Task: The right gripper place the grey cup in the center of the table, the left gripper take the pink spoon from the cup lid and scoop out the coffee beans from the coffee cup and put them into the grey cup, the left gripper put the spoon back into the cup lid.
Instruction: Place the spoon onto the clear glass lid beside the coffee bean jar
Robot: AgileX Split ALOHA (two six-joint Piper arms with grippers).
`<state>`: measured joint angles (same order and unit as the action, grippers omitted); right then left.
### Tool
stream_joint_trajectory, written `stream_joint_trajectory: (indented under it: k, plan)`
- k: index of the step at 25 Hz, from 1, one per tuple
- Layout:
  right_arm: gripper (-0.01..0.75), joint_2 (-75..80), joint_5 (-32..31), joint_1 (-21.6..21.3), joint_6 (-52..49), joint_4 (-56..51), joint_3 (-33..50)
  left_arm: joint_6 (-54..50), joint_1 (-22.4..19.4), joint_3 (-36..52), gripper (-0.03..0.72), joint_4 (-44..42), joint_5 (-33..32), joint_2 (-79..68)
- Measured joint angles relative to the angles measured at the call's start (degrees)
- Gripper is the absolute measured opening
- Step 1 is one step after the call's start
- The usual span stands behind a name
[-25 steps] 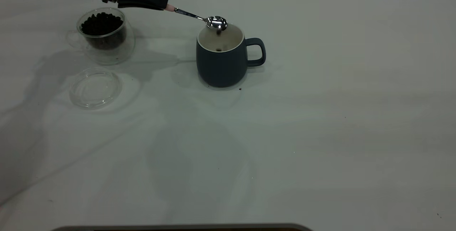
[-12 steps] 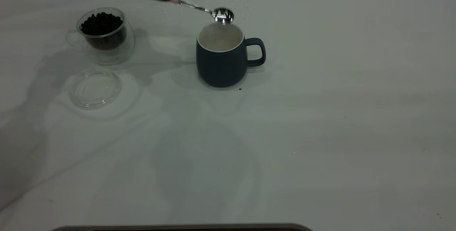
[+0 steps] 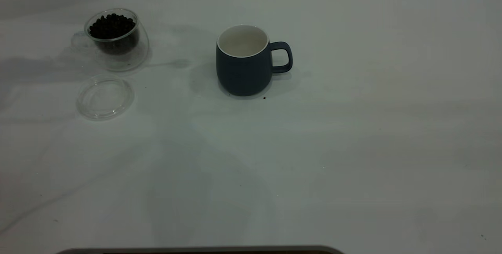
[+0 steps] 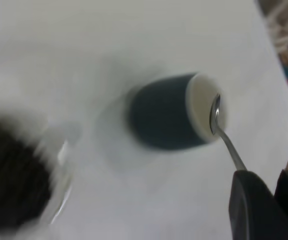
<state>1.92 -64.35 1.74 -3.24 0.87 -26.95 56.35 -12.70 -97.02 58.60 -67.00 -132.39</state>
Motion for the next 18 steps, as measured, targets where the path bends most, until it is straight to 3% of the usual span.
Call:
stream_joint_trajectory:
  k: [9,18]
  plan:
    - [0.452,0.00,0.00,0.00,0.00,0.00,0.00,-9.70,-6.91,0.00,0.113,-9.10,0.00,0.00]
    - [0.452,0.00,0.00,0.00,0.00,0.00,0.00,-14.58,-6.87,0.08,0.113,-7.79,0.00,1.16]
